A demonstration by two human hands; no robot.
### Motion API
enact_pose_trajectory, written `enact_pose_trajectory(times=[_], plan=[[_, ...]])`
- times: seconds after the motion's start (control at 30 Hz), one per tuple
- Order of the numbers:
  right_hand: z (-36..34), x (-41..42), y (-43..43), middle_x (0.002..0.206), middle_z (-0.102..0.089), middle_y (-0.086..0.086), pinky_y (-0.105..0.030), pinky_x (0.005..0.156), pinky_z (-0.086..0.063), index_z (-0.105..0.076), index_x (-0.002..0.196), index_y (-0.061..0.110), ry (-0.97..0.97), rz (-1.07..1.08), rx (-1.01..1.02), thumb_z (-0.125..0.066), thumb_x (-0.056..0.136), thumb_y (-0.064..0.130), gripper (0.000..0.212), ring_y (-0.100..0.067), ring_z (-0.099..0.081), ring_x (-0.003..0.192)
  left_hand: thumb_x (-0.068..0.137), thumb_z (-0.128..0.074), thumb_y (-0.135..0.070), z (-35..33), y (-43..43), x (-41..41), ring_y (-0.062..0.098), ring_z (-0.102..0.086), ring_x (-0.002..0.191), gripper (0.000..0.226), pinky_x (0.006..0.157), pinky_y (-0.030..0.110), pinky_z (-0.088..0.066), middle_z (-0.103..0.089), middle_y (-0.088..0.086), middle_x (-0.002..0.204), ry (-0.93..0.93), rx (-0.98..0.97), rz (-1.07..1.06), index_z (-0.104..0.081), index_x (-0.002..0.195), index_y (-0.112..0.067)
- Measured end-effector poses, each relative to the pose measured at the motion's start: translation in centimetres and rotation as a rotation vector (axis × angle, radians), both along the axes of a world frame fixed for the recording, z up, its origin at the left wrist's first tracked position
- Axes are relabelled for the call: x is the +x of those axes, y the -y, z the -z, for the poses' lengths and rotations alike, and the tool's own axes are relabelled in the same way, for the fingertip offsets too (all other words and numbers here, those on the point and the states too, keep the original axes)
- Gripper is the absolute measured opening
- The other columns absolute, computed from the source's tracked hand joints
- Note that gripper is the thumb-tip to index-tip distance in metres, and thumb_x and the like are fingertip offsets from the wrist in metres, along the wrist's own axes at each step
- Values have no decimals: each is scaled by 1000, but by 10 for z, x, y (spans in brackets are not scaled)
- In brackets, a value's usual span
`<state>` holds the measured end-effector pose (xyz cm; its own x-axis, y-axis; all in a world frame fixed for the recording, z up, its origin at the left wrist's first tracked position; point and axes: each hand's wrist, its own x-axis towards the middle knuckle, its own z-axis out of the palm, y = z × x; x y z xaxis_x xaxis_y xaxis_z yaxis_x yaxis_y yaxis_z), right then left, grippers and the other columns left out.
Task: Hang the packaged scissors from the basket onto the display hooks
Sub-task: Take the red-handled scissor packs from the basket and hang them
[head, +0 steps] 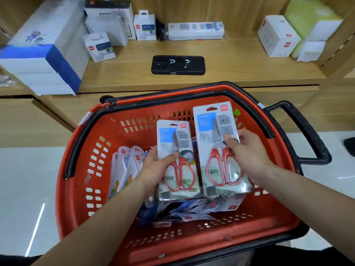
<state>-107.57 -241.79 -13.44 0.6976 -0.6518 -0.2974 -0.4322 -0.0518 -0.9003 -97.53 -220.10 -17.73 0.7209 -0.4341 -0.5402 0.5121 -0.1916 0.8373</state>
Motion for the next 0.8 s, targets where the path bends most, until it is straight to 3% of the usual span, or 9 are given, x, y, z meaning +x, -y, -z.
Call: enact_pose_trajectory(times=[0.07,0.13,0.23,0.37,0.5,0.57,0.67,0.73,0.8], plan=[[4,1,-8,94,-78,1,-42,85,-59,-69,100,21,-19,-55,28,-63,102,27,9,-22,-75,91,95,-75,-34,-7,6,-7,27,-75,109,49,101,53,-56,-77,2,121,-30,-32,-1,-58,140,-26],[5,2,-19,88,-75,2,-35,76,-57,-67,93,21,-46,-81,2,-64,101,29,12,-20,-73,86,100,-65,-42,-21,13,-17,22,-71,115,38,104,48,-54,-74,-4,126,-60,-67,-28,-60,136,-29],[2,8,-31,67,-67,4,-29,61,-45,-62,69,16,-84,-113,-52,-71,96,32,32,-15,-64,65,94,-65,-50,-40,19,-28,11,-75,104,45,88,32,-59,-75,-7,120,-30,-94,8,-64,132,-25],[-1,23,-33,53,-50,-1,-32,55,-35,-53,62,9,-145,-220,-50,-65,99,40,50,-18,-44,47,82,-86,-17,-44,9,-23,22,-78,97,44,95,44,-60,-80,2,107,75,9,65,-66,121,-19],[2,29,0,74,-69,-7,-34,58,-46,-72,90,13,-211,-153,-131,-56,102,28,25,-22,-61,58,81,-87,-13,-32,-27,-2,19,-79,84,50,75,36,-64,-79,3,103,108,183,2,-56,119,-21],[10,27,10,96,-72,-5,-33,71,-49,-71,109,17,-325,-255,-198,-59,102,30,19,-26,-69,83,81,-87,-12,-25,-41,4,20,-79,85,53,74,37,-64,-80,5,105,114,223,-16,-56,124,-19],[22,25,7,139,-57,-13,-35,100,-46,-56,139,7,-510,-455,-260,-66,99,40,53,-30,-60,120,82,-86,-12,-17,-46,9,20,-79,87,52,80,40,-64,-79,3,106,111,228,-48,-59,126,-18],[30,25,4,151,-43,-17,-36,107,-41,-51,142,6,-592,-466,-286,-69,96,43,62,-33,-55,127,82,-87,-15,-15,-44,11,21,-79,89,54,86,45,-63,-79,2,107,104,225,-64,-58,127,-18],[35,28,4,153,-41,-17,-39,109,-41,-51,141,8,-633,-458,-321,-66,95,51,65,-35,-51,132,81,-88,-17,-13,-43,13,22,-79,92,55,91,50,-62,-79,1,107,106,230,-78,-58,127,-19]])
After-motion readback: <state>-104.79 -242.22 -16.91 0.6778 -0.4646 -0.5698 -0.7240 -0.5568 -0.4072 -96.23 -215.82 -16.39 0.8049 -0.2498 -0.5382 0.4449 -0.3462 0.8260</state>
